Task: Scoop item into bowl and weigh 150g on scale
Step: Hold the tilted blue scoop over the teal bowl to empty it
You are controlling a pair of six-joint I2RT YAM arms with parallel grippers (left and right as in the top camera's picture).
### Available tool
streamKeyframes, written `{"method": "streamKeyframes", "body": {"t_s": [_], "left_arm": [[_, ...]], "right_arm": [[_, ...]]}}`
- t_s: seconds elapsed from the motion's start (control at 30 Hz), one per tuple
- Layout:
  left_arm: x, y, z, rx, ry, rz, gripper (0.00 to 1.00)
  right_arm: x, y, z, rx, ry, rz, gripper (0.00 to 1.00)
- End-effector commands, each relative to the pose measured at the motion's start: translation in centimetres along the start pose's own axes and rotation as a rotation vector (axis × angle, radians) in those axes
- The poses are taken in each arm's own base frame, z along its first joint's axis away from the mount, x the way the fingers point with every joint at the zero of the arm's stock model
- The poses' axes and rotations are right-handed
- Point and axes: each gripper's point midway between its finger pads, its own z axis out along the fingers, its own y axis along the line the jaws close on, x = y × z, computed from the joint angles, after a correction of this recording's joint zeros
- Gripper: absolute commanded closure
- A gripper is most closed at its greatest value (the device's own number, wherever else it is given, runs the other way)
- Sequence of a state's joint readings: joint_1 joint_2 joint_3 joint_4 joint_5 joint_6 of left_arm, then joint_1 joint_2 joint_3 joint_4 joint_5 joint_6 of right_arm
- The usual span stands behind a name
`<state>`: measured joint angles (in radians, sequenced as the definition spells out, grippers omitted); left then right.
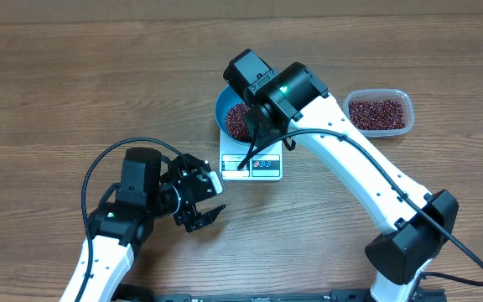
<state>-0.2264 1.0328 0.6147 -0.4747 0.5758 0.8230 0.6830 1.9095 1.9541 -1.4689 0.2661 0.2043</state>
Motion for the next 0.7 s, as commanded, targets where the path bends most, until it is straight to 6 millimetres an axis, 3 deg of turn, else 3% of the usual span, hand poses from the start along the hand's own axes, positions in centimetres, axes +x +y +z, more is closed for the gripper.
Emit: {"method": "streamKeyframes", "body": {"t_s": [0.0,0.4,0.53,0.67], "left_arm": [[0.1,-0.2,0.1,0.014,-0.005,0.009,0.00],[0.2,-0.2,0.1,0.014,-0.004,0.009,0.00],[0.1,-0.2,0.1,0.014,-0.005,0.009,0.01],[0.2,-0.2,0.1,0.014,-0.004,0.009,0.01]], "right_arm": [[-0.8,-0.9,-2.4,0.012,-0.077,-0.007,0.96],[-1.3,-0.7,-2.4,0.007,-0.098,0.012,0.96],[-1.6,-0.5,-2.3,-0.030,-0.098,0.126,0.96],[-1.5,-2.3,-1.8,-0.034,-0.072,0.276,0.96]]}}
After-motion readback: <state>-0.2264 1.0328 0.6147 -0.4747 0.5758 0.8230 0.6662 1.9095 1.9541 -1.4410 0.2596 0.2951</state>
